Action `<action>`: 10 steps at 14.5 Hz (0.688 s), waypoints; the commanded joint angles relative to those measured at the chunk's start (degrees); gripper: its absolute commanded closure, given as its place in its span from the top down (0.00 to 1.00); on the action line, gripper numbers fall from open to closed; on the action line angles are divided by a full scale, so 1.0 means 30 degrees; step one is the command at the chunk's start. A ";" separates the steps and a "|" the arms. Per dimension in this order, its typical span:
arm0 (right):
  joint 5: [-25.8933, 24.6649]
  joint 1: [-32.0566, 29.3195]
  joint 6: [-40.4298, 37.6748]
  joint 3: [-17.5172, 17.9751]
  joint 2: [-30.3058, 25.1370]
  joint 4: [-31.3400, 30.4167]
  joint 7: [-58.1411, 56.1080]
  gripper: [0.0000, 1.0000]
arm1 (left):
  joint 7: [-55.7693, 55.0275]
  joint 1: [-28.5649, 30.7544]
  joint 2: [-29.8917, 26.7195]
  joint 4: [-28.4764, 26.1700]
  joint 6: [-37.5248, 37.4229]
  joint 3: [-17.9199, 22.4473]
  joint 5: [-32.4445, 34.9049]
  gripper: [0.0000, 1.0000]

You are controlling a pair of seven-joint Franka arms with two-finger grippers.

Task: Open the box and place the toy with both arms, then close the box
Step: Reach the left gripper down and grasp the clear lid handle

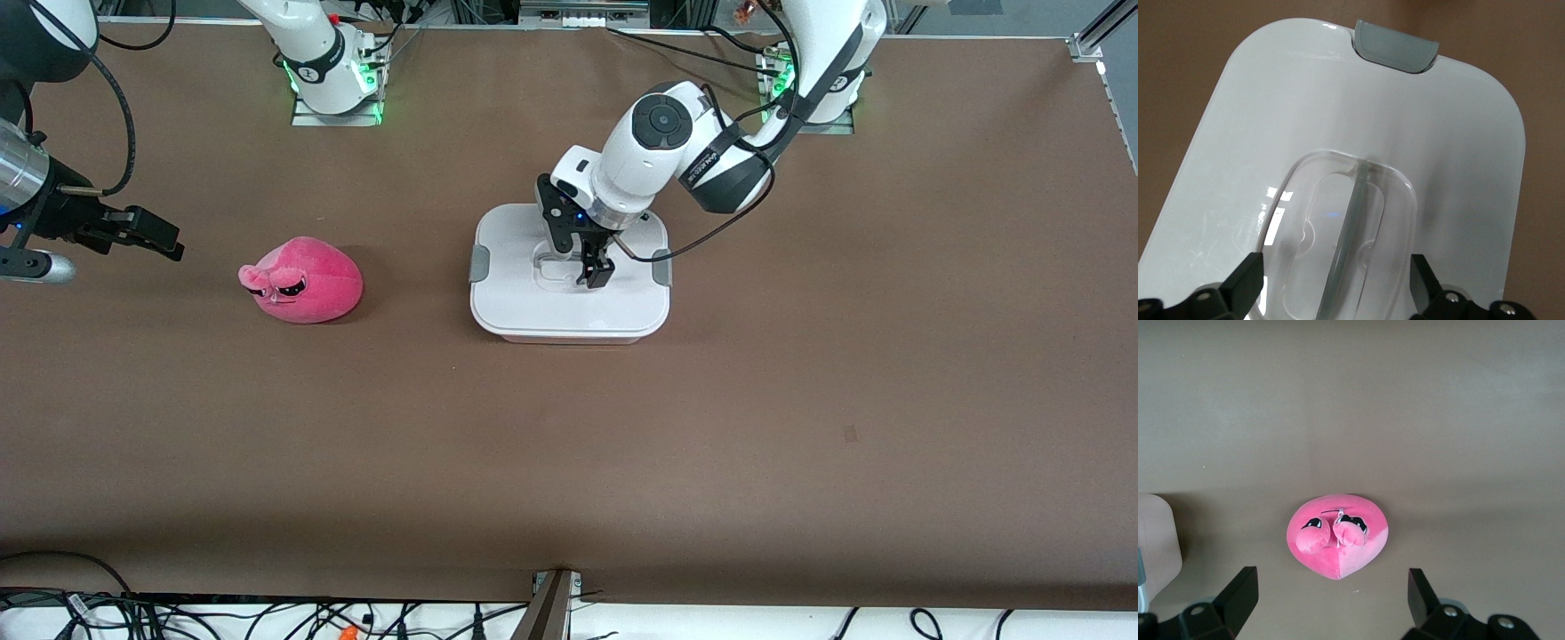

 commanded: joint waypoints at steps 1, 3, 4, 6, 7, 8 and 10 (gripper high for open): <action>0.0039 -0.0032 -0.0294 0.0232 -0.0110 0.0163 0.0071 0.99 | 0.0328 0.0238 -0.0535 -0.0295 -0.0263 -0.0089 0.0545 0.15; 0.0097 0.0288 -0.1023 0.0291 -0.0110 0.0163 0.0129 0.99 | 0.0417 0.0239 -0.0535 -0.0294 -0.0264 -0.0089 0.0545 0.00; 0.0098 0.0639 -0.1404 0.0320 -0.0081 0.0105 0.0390 0.99 | 0.0446 0.0268 -0.0535 -0.0294 -0.0264 -0.0089 0.0574 0.00; 0.0098 0.1517 -0.1905 0.0321 0.0152 -0.0071 0.1472 0.99 | 0.0418 0.0268 -0.0535 -0.0265 -0.0264 -0.0089 0.0574 0.00; 0.0040 0.1898 -0.1906 0.0321 0.0501 -0.0130 0.1651 0.99 | 0.0359 0.0239 -0.0564 -0.0236 -0.0264 -0.0118 0.0574 0.00; 0.0039 0.2018 -0.1848 0.0321 0.0795 -0.0246 0.1682 0.99 | 0.0330 0.0181 -0.0623 -0.0235 -0.0293 -0.0176 0.0545 0.00; 0.0010 0.2369 -0.1236 0.0321 0.1293 -0.1005 0.1682 0.99 | 0.0271 0.0035 -0.0885 -0.0177 -0.0670 -0.0264 0.0574 0.00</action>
